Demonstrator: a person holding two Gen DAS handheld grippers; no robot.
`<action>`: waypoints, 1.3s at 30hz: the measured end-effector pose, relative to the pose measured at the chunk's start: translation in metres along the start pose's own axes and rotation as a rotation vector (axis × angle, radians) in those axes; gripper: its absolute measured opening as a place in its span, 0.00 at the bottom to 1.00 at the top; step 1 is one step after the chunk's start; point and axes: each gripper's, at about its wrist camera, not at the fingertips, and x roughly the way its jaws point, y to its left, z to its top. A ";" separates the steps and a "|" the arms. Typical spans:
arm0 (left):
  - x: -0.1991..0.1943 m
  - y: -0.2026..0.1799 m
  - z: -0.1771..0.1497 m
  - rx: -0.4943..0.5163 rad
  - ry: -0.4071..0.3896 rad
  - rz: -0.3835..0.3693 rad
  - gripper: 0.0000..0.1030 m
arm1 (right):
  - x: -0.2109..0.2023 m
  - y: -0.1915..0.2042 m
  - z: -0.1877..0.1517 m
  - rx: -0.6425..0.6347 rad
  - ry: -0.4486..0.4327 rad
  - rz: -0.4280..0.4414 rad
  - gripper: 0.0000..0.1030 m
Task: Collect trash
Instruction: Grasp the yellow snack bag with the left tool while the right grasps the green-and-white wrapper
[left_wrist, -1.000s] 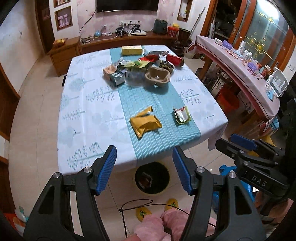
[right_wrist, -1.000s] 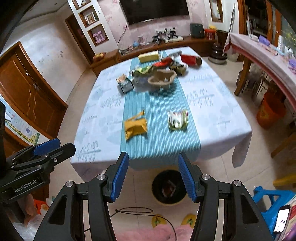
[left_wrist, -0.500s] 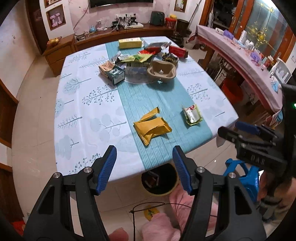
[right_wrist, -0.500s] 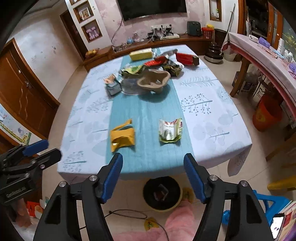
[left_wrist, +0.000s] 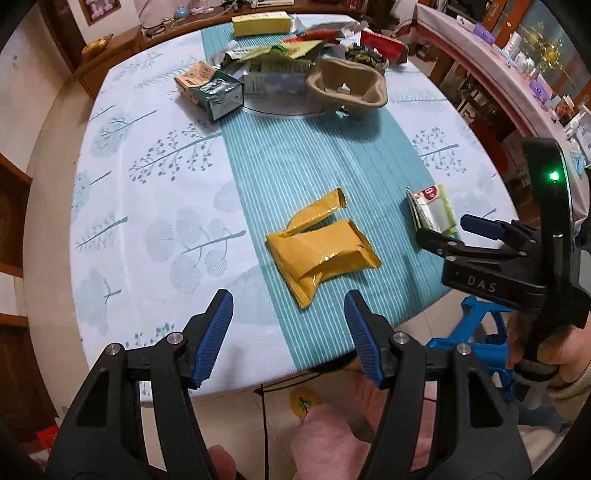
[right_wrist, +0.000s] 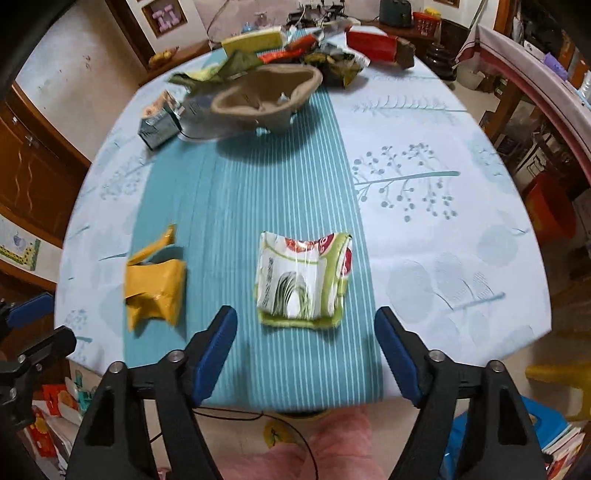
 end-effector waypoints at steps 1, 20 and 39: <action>0.004 -0.001 0.002 0.009 0.007 0.004 0.58 | 0.006 0.001 0.002 -0.005 0.006 0.001 0.76; 0.074 -0.038 0.036 0.244 0.189 0.024 0.58 | 0.015 -0.005 0.017 -0.084 -0.001 0.048 0.28; 0.102 -0.043 0.087 0.143 0.201 -0.008 0.08 | 0.015 -0.015 0.024 -0.125 0.042 0.160 0.21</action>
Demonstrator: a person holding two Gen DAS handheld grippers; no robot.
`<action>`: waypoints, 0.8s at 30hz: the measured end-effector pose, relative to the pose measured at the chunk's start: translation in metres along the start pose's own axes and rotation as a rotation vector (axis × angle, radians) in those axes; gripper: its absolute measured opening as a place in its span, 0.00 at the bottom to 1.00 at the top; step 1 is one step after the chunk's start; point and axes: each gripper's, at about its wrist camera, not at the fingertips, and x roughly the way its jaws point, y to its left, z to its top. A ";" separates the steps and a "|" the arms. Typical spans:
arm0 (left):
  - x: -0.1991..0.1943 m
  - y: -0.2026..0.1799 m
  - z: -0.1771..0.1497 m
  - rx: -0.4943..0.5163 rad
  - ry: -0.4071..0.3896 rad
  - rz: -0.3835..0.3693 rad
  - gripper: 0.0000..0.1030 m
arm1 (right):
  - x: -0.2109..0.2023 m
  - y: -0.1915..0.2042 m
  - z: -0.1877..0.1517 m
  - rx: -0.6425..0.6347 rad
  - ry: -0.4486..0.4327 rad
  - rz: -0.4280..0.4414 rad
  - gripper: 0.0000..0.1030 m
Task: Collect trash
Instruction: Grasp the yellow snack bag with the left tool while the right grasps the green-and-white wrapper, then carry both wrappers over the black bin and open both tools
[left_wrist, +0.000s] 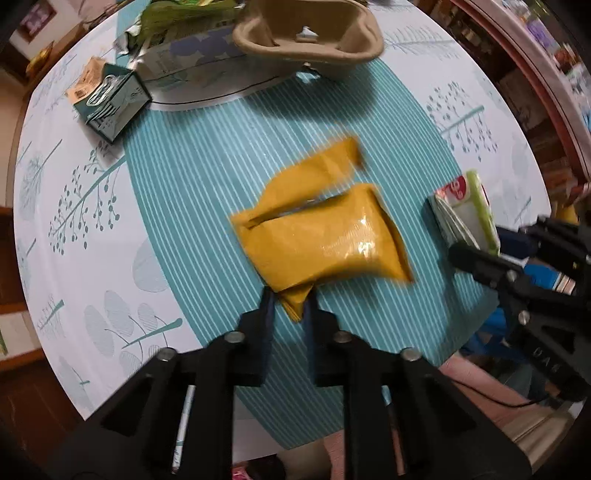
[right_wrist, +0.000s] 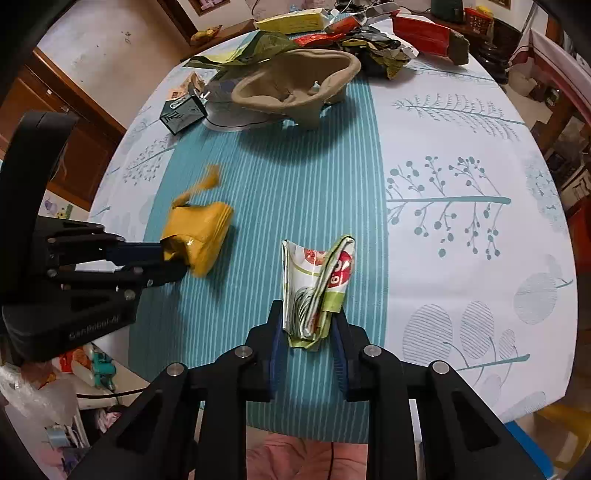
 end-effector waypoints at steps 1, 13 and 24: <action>0.000 0.000 0.000 -0.009 -0.004 -0.002 0.07 | 0.000 0.000 0.000 -0.001 -0.002 0.005 0.21; -0.047 0.010 -0.037 -0.167 -0.105 -0.084 0.04 | -0.034 0.005 -0.003 0.031 -0.042 0.084 0.18; -0.117 0.001 -0.119 -0.180 -0.236 -0.126 0.04 | -0.109 0.052 -0.040 0.035 -0.150 0.117 0.18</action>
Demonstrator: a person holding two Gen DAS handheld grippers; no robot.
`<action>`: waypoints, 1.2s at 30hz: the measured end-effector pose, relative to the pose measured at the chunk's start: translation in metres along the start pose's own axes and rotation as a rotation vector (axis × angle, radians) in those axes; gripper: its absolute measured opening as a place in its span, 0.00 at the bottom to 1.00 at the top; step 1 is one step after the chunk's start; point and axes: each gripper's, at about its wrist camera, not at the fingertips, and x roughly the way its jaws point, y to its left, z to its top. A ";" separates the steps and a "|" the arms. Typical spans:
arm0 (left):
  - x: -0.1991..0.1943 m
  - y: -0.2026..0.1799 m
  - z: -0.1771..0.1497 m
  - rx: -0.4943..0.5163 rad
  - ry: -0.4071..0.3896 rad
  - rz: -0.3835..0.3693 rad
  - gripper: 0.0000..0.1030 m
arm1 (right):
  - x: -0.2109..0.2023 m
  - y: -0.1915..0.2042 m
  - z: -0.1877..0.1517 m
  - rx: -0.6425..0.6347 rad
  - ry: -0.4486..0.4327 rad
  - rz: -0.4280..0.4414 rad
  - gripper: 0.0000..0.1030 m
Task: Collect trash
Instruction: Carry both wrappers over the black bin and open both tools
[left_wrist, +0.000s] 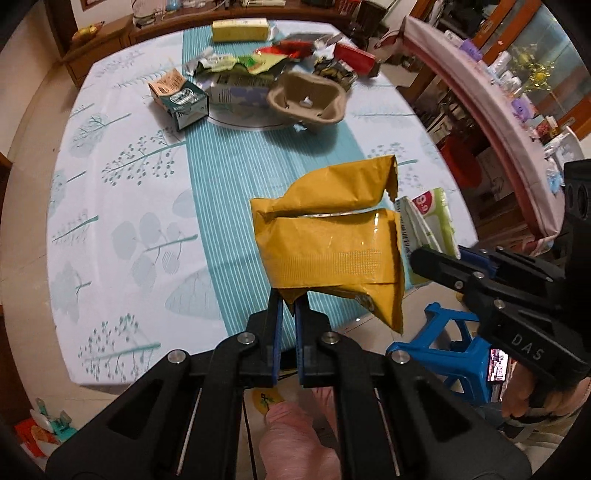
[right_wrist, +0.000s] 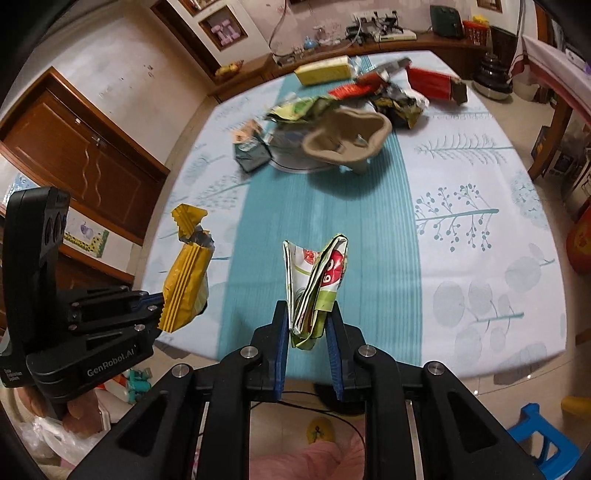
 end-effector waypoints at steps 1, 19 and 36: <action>-0.007 -0.002 -0.005 0.004 -0.010 -0.006 0.04 | -0.006 0.006 -0.004 -0.002 -0.009 -0.001 0.18; -0.030 -0.012 -0.131 0.064 0.009 -0.057 0.04 | -0.049 0.067 -0.141 0.055 -0.006 -0.089 0.18; 0.149 -0.007 -0.215 -0.065 0.128 0.003 0.04 | 0.111 -0.034 -0.252 0.165 0.208 -0.066 0.18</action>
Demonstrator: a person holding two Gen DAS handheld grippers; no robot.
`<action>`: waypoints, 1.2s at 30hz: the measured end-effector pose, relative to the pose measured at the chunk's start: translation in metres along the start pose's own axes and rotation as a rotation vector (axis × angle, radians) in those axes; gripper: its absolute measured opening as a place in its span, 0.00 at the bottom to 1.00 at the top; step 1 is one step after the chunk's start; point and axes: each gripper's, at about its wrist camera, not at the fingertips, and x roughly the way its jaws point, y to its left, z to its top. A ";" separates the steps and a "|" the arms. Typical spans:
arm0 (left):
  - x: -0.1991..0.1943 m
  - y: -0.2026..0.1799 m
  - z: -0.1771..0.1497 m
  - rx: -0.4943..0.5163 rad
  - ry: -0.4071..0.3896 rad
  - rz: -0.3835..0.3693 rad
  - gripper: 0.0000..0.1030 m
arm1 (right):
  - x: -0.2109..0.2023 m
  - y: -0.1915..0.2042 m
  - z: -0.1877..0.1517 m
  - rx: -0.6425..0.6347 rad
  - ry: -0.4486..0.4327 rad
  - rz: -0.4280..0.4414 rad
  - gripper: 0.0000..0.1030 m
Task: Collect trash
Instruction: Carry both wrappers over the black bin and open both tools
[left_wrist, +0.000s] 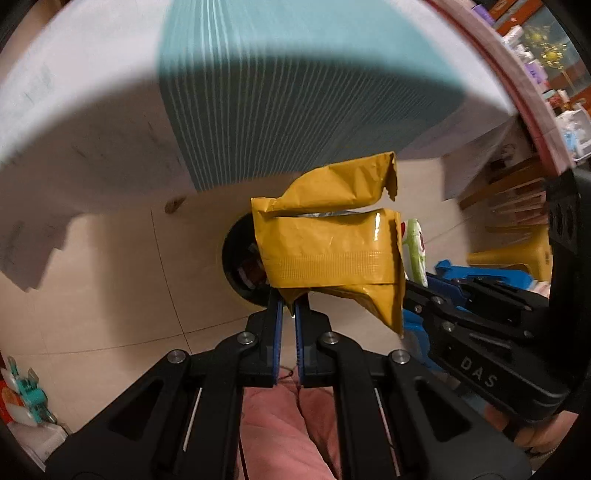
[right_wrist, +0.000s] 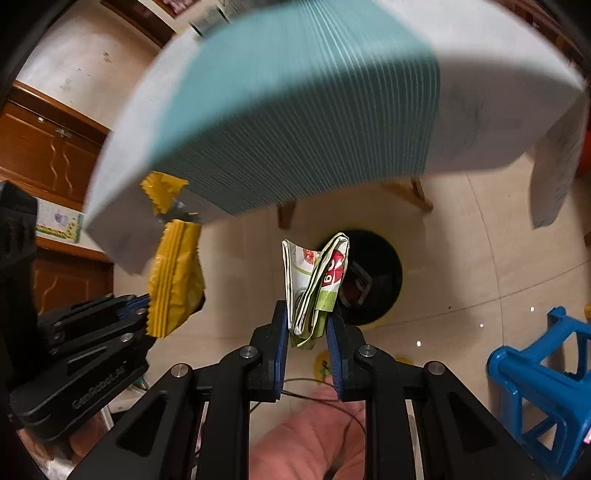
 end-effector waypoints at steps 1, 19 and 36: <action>0.013 0.001 -0.003 -0.005 0.004 0.002 0.04 | 0.015 -0.006 -0.001 0.004 0.005 -0.003 0.18; 0.175 0.032 -0.009 -0.074 -0.015 0.049 0.46 | 0.214 -0.076 0.025 0.074 0.042 -0.031 0.37; 0.111 0.045 0.000 -0.097 -0.017 0.061 0.47 | 0.166 -0.065 0.024 0.069 -0.002 -0.034 0.50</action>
